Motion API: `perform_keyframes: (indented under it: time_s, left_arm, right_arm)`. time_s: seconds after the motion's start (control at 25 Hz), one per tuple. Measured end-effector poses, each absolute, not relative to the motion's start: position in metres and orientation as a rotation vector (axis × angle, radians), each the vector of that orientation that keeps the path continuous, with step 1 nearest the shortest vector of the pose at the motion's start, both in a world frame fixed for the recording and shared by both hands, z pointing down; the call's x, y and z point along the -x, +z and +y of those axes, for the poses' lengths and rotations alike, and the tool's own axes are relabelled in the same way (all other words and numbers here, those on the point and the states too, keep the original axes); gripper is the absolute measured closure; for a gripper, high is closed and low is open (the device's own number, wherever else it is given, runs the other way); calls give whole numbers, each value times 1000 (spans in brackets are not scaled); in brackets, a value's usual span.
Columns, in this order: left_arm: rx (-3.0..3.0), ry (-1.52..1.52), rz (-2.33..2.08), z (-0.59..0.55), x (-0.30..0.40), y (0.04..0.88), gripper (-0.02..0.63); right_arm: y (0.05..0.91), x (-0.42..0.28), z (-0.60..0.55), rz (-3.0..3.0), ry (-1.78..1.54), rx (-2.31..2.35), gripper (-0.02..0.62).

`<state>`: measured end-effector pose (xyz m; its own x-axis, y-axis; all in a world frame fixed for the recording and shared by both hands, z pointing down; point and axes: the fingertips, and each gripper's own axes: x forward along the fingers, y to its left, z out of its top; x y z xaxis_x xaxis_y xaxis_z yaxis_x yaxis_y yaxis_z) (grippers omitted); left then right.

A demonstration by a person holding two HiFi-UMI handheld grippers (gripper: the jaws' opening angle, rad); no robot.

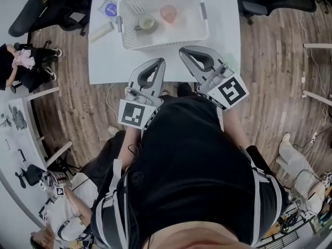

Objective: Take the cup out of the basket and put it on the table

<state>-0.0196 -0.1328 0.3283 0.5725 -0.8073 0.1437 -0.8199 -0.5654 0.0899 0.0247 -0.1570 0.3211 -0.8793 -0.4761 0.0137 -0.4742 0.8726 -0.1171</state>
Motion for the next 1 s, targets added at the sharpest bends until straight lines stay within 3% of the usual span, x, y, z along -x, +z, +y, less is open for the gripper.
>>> perform_keyframes:
  time_s: [1.0]
  left_arm:
    - [-2615, 106, -1378, -184, 60, 342, 586]
  right_arm:
    - [337, 10, -204, 3079, -210, 817, 577]
